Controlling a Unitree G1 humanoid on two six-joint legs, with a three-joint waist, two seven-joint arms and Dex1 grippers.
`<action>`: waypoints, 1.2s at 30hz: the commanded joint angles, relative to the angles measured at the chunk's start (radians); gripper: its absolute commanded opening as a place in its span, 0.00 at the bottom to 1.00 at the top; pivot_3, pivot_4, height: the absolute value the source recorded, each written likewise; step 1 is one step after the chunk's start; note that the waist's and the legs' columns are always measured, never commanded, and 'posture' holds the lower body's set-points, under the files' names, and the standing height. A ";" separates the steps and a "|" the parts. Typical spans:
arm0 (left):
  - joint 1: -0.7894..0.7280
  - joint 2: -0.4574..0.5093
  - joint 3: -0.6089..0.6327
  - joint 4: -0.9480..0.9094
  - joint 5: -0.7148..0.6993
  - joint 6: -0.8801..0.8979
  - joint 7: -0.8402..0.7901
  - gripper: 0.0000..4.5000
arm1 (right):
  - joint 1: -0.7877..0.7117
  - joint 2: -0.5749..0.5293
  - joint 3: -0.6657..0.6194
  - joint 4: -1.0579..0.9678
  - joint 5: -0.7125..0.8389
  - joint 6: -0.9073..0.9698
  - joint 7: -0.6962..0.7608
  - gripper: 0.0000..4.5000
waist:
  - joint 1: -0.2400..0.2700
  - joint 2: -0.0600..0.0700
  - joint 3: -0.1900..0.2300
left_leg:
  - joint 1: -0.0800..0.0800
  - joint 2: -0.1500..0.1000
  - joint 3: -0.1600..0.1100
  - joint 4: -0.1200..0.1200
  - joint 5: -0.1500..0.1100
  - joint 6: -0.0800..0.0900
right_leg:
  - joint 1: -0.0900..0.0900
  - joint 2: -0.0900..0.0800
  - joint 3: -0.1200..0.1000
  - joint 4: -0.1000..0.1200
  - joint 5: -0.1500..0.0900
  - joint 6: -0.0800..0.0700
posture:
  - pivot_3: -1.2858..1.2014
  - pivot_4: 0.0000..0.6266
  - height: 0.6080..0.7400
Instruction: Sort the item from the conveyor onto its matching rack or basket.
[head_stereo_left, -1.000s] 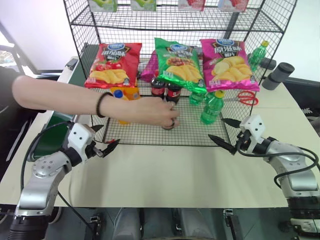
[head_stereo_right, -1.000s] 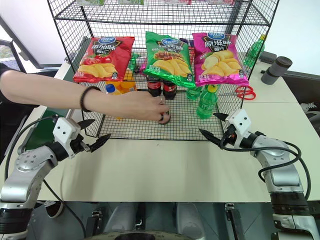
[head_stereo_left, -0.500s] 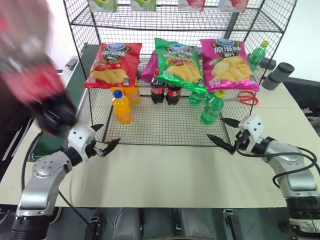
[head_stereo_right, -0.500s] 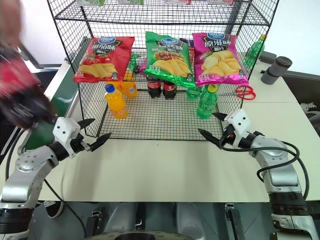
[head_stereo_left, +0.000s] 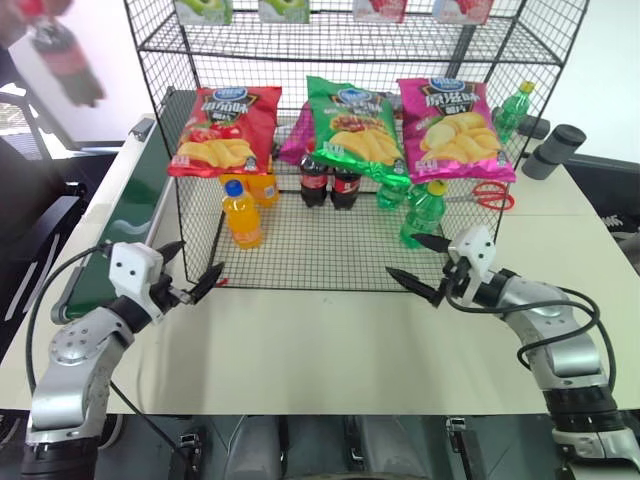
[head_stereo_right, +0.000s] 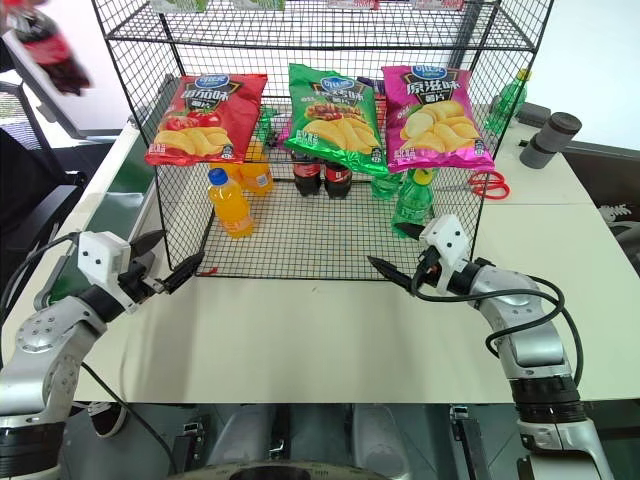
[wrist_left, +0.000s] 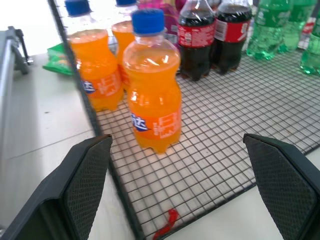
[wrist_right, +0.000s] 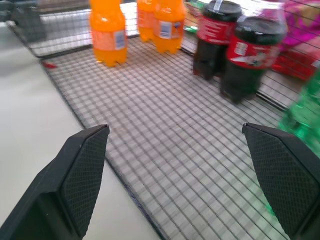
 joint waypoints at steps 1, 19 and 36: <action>0.012 -0.002 0.055 -0.020 -0.003 -0.017 0.035 1.00 | -0.021 0.007 0.001 -0.039 0.010 -0.002 -0.001 0.98 | 0.002 0.000 0.000 | 0.000 0.000 0.000 0.000 0.000 0.000 | 0.000 0.000 0.000 0.000 0.000 0.000 | 0.52 0.24 0.95; -0.077 -0.074 0.238 0.154 -0.015 -0.086 0.264 1.00 | -0.086 0.139 0.161 -0.169 0.018 0.055 -0.028 0.98 | 0.004 -0.002 -0.001 | -0.001 0.000 0.000 0.000 0.000 0.000 | 0.000 -0.001 -0.001 -0.001 0.000 0.000 | 0.52 0.24 0.95; -0.115 -0.083 0.205 0.232 0.007 -0.136 0.276 1.00 | -0.138 0.261 0.264 -0.090 -0.013 0.057 -0.050 0.98 | 0.002 -0.003 -0.002 | -0.001 -0.001 -0.001 0.000 0.000 0.000 | 0.000 -0.002 -0.001 -0.001 0.000 0.000 | 0.52 0.24 0.95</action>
